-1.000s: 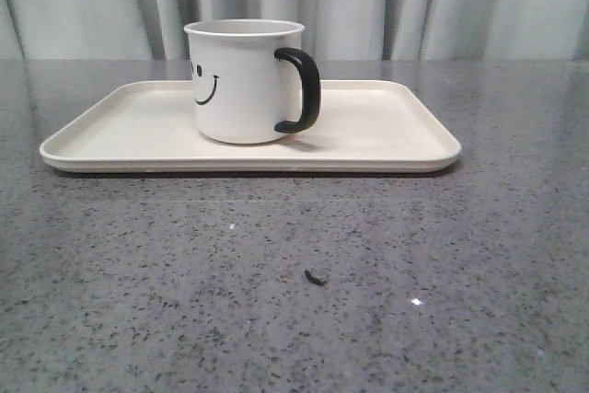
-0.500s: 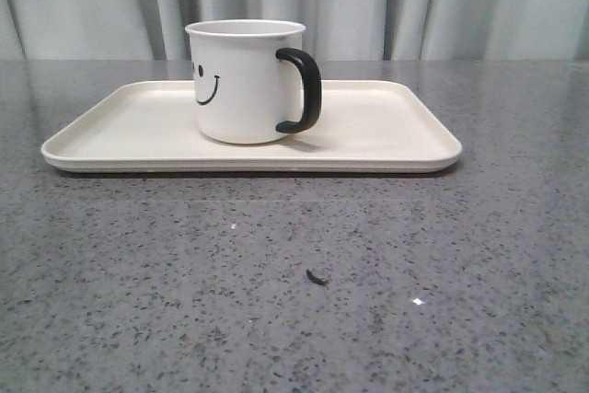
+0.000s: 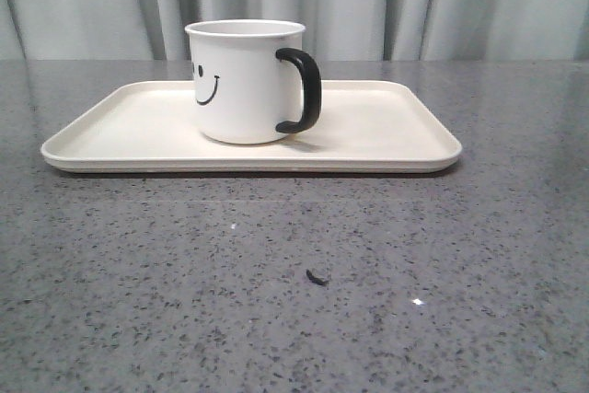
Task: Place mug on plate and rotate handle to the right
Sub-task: 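Move the right gripper above the mug on the tray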
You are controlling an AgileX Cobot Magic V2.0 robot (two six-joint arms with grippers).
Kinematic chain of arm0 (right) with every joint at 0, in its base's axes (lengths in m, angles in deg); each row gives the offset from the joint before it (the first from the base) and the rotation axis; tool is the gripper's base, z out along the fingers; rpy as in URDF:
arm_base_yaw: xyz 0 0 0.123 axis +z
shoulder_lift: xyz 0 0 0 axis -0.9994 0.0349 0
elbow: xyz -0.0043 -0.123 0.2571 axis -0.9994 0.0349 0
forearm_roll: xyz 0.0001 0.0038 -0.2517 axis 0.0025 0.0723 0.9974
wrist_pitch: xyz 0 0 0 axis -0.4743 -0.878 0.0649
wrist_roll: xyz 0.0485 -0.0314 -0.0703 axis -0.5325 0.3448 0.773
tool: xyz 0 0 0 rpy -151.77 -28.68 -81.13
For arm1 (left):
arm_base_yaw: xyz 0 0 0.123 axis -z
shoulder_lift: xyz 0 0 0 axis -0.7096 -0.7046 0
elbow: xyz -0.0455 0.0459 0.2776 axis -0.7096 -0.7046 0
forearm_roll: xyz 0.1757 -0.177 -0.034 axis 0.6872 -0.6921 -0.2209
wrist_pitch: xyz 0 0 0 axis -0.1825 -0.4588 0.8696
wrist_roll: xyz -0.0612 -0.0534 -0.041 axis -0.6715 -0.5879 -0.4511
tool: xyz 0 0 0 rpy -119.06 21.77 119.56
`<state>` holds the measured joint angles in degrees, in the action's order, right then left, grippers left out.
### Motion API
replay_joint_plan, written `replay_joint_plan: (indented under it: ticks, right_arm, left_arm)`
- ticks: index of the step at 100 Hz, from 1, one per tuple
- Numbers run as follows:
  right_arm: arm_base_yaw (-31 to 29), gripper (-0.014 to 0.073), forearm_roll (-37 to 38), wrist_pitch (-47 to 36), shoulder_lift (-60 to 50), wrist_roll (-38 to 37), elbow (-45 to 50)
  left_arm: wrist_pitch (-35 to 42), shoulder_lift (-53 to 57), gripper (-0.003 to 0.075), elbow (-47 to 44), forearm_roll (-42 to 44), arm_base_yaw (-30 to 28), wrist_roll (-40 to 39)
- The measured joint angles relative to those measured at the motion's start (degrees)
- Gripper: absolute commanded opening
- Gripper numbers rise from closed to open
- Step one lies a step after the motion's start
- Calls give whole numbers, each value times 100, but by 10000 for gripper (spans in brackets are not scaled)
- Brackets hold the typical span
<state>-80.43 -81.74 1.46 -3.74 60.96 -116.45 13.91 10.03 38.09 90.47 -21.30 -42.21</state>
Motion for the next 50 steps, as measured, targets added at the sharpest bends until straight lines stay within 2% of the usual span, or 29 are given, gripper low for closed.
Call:
replay_joint_plan:
  ticks: [18,50]
  right_arm:
    - [594,444,-735,614,1131,619,-1115]
    - [1355,444,-848,1934,3199,703,-2420]
  left_arm:
    - [-2,368,-19,-313,147,0,-222]
    - [-12,518,-19,-411,168,0,-258]
